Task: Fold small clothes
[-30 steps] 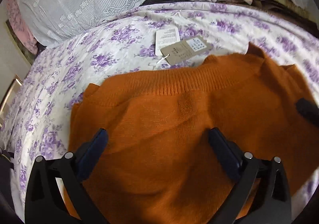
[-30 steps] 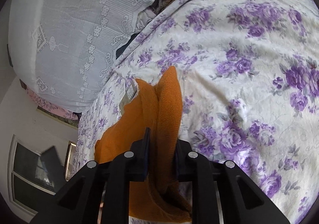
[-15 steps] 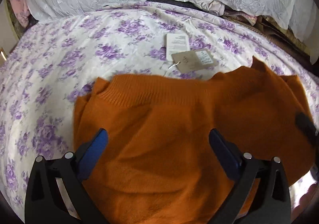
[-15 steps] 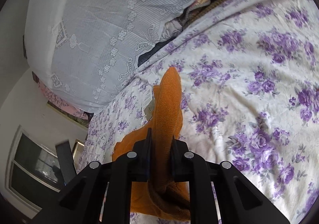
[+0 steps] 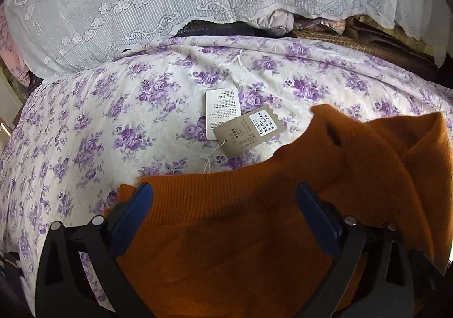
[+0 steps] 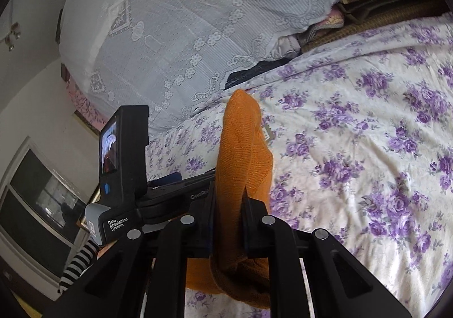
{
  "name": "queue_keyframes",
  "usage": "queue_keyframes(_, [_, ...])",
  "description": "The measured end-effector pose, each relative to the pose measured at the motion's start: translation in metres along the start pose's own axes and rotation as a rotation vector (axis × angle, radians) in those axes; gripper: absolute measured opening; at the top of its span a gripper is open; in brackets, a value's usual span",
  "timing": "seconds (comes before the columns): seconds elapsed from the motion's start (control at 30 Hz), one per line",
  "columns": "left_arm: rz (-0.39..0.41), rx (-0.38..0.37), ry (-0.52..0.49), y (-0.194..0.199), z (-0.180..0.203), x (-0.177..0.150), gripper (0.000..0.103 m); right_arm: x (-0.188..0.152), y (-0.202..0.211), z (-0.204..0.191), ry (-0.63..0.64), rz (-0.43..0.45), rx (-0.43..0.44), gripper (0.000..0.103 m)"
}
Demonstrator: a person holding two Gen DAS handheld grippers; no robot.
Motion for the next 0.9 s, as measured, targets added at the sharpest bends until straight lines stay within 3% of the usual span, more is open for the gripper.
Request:
queue_keyframes(0.2, [0.042,-0.005,0.054,0.018,-0.037,-0.005,0.098,-0.009,-0.002,-0.043,0.114,0.021,-0.038,0.015])
queue_keyframes(0.47, [0.056,0.031,0.118,0.026,-0.103,-0.017,0.098,-0.024,-0.029,-0.099,0.181,-0.017,-0.021,0.015])
queue_keyframes(0.8, [0.045,0.098,0.194,0.013,-0.176,-0.045,0.098,-0.056,-0.08,-0.147,0.237,-0.096,-0.034,0.015])
queue_keyframes(0.9, [0.044,0.084,0.224,0.004,-0.193,-0.055,0.098,-0.067,-0.093,-0.156,0.252,-0.109,-0.045,0.015])
Point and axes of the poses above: each gripper's, at about its wrist camera, not at the fingertips, and y roughly against the way its jaws point, z to its right, x to its top, the point moved 8 cm from there along -y, roughly the way its jaws point, and after that the axes turned 4 degrees about -x, right-handed, at the moved point
